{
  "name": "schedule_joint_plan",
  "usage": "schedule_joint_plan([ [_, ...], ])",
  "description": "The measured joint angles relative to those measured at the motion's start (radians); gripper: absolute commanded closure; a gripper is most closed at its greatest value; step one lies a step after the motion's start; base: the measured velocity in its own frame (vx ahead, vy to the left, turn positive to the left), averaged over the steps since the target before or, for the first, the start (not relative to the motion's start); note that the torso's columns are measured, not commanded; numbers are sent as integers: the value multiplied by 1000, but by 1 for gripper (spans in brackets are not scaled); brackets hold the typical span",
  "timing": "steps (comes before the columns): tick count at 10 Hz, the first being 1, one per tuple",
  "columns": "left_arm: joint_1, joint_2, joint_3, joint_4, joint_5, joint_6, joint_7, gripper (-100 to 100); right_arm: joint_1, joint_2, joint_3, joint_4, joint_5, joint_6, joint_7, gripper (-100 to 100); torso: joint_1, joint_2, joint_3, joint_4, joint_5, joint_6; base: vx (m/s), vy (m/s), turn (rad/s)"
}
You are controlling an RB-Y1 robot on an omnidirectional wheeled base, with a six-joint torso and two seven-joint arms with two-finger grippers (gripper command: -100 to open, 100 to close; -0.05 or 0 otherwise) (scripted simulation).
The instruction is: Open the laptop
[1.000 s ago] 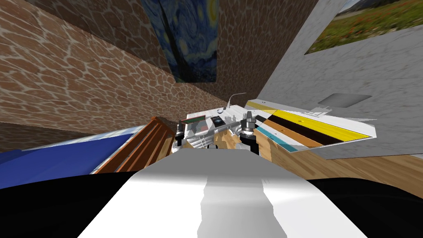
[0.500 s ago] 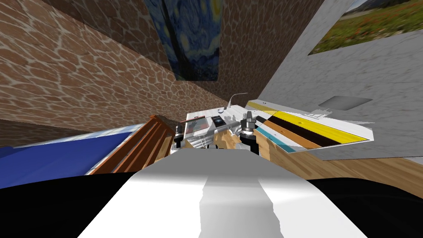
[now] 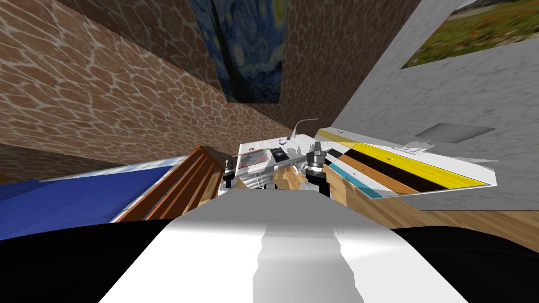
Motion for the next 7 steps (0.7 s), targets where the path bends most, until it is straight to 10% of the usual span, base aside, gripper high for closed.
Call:
schedule_joint_plan([
  [4, 19, 11, -101, 50, 43, -92, -38, 100, 0, 0, 0, 0, 0, 0, 0, 0, -2, 2, 1, 1, -1, 0, 52, -37, 227],
  [5, 28, 6, -130, 50, 49, -110, -46, -100, 0, 0, 0, 0, 0, 0, 0, 0, -1, 3, 2, 1, 0, 1, -26, -42, 56],
  [7, -7, 27, -143, 43, 55, -71, -41, -100, -1, 0, 0, 0, 0, 0, 0, 0, 3, 5, 3, 0, 1, 1, -76, -33, 9],
])
